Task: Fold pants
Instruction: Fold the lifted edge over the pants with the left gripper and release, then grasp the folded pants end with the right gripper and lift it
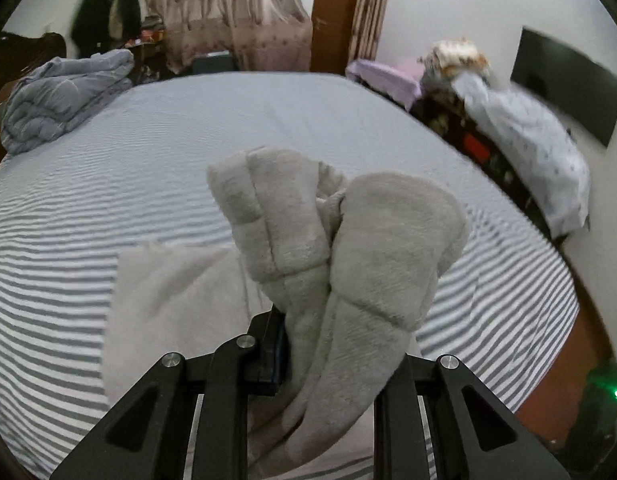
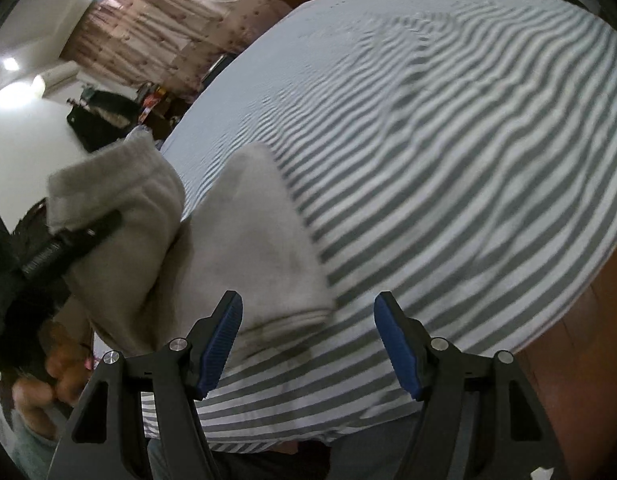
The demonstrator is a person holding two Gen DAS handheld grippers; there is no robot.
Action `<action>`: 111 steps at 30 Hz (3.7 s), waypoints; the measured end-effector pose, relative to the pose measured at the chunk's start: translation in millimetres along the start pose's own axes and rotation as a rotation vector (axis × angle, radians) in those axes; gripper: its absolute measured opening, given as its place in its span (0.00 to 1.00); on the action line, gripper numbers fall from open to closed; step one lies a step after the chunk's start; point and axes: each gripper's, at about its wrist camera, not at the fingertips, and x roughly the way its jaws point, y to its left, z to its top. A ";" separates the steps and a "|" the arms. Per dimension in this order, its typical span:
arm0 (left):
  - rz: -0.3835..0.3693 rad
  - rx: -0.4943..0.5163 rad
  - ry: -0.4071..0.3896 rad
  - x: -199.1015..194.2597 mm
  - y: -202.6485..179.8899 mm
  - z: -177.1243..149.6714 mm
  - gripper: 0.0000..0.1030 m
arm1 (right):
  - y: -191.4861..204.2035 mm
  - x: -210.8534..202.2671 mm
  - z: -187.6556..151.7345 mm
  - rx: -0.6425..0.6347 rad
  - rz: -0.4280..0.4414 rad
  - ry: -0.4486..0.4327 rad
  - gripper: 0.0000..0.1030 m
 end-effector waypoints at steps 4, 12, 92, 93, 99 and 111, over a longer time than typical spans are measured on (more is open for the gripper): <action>0.070 0.078 0.016 20.7 -30.6 -18.2 0.20 | -19.5 -0.2 2.0 0.036 0.003 0.001 0.65; 0.181 0.108 0.045 45.2 -49.1 -37.4 0.23 | -28.7 4.3 5.8 0.051 0.022 -0.001 0.65; 0.075 -0.129 0.148 -6.3 145.7 -118.7 0.76 | 53.3 58.5 24.3 -0.135 -0.123 0.052 0.76; 0.064 -0.133 0.154 -7.8 148.0 -116.5 0.76 | 51.3 57.2 24.3 -0.129 -0.111 0.063 0.76; -0.020 -0.202 0.167 -22.7 167.4 -111.8 0.76 | 34.9 43.0 24.1 -0.089 -0.014 0.095 0.80; -0.182 -0.395 0.216 -34.9 224.3 -121.3 0.79 | -8.1 31.4 15.4 -0.045 0.184 0.154 0.94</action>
